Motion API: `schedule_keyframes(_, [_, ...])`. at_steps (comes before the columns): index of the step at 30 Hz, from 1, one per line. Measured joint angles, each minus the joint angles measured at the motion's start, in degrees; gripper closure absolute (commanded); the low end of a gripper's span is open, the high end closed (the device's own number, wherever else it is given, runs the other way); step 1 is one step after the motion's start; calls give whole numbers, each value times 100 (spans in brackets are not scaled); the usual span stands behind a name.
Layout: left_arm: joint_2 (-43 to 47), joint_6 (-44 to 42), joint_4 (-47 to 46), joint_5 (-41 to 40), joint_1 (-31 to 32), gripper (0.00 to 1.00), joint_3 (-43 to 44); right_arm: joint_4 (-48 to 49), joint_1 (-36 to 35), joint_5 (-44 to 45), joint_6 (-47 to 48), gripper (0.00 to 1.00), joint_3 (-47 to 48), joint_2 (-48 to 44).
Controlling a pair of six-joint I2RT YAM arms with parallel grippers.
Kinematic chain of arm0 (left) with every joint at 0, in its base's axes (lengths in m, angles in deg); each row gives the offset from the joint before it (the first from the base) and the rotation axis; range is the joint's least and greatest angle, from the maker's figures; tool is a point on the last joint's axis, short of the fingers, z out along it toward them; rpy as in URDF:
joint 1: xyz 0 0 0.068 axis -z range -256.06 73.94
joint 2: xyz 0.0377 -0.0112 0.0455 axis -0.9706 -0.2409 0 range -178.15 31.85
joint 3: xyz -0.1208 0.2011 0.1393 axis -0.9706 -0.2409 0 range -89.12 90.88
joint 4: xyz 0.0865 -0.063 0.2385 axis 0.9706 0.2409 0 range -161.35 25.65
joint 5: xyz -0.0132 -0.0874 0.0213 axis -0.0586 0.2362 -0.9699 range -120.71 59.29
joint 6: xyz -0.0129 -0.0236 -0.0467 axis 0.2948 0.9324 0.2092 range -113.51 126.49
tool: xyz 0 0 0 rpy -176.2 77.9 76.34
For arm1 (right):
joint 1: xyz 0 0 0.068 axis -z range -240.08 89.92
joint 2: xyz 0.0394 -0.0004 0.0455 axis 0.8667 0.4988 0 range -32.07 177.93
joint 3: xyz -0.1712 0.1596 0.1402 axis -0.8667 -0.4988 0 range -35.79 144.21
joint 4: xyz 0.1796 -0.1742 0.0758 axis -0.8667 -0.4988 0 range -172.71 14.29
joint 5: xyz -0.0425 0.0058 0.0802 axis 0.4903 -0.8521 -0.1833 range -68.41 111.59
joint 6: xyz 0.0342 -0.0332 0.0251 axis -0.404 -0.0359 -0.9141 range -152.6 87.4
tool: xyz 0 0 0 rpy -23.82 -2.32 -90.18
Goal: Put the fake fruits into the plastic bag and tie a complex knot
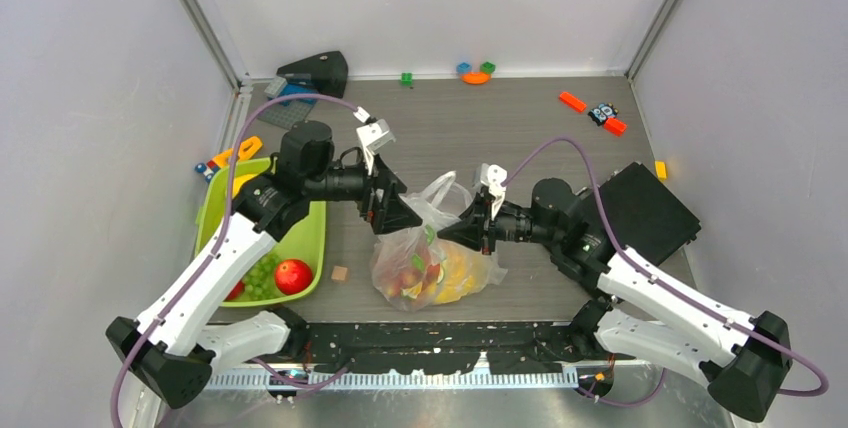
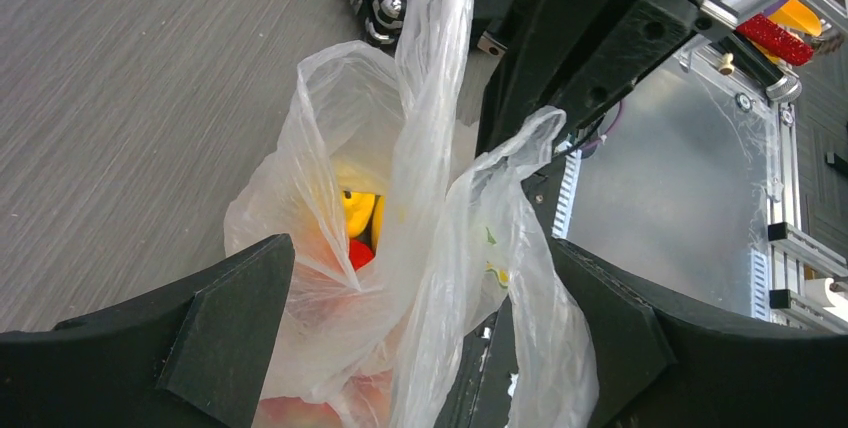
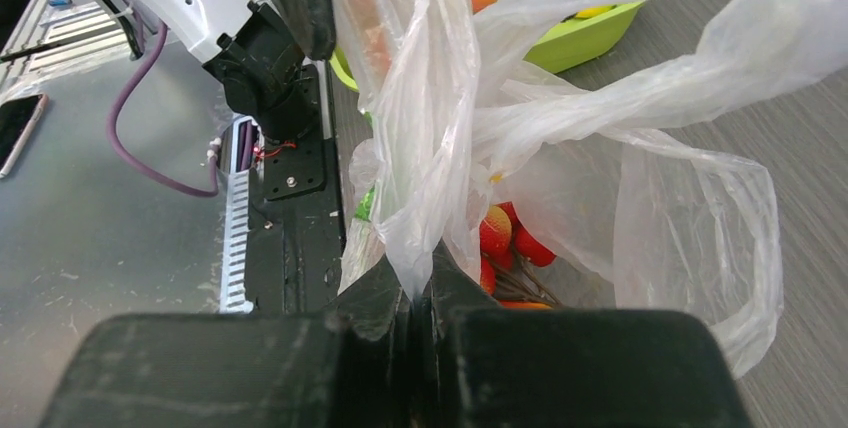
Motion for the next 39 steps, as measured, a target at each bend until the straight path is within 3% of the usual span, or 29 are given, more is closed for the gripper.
schedule_keyframes(17, [-874,-66,-17,96,214,37,551,-378,0,413,367,95,-2,-385])
schedule_keyframes(23, [-1043,-44,-17,210,223,59,575,-439,0,472,417,95,-2,-437])
schedule_keyframes(27, [-1047,-22,-70,352,227,62,575,-474,0,509,431,95,-4,-437])
schedule_keyframes(31, [-1045,13,-175,503,227,90,575,-476,0,546,433,95,-4,-437])
schedule_keyframes(33, [-1040,20,-219,544,227,100,570,-476,0,592,433,90,-4,-437])
schedule_keyframes(35, [-1029,9,-245,549,227,100,568,-479,0,660,433,77,-4,-442])
schedule_keyframes(37, [-997,-20,-269,542,234,100,540,-490,0,717,417,49,-4,-459])
schedule_keyframes(39, [-931,-46,-282,535,236,100,474,-522,0,780,374,32,-4,-498])
